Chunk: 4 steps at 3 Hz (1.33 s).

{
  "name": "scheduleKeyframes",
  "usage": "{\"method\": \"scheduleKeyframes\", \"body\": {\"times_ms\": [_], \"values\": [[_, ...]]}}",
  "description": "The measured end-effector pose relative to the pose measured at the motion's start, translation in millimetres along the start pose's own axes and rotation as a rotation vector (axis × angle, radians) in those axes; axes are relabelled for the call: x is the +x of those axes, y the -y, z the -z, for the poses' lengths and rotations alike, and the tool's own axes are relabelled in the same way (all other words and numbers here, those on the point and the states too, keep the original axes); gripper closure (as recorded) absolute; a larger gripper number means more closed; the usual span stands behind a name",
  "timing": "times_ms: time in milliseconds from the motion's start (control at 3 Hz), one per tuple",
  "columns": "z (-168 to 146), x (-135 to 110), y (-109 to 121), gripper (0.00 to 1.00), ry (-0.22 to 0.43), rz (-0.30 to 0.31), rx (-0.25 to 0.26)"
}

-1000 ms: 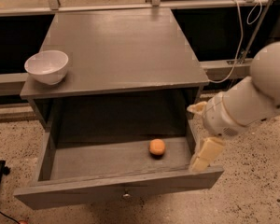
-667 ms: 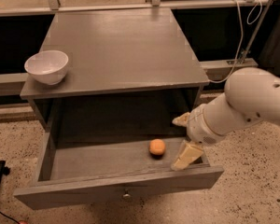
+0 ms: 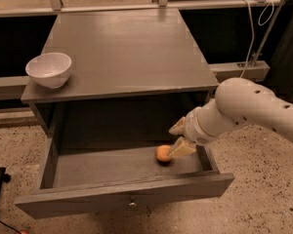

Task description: Pick orange from top drawer and place on counter

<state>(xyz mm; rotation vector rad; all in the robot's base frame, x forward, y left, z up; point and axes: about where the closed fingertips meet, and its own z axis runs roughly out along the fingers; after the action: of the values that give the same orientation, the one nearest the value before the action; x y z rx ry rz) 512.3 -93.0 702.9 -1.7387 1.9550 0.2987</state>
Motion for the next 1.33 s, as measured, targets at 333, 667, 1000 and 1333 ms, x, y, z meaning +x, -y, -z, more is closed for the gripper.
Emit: {"method": "scheduleKeyframes", "body": {"times_ms": [333,667,1000,1333], "values": [[-23.7,-1.5,5.0,0.38,-0.003,0.009,0.008],[-42.8,0.9,2.5,0.36,-0.023,0.019,0.013],[-65.0,11.2,-4.4,0.37,-0.064,0.022,-0.001],[-85.1,27.2,-8.0,0.39,-0.109,0.021,-0.016]]}}
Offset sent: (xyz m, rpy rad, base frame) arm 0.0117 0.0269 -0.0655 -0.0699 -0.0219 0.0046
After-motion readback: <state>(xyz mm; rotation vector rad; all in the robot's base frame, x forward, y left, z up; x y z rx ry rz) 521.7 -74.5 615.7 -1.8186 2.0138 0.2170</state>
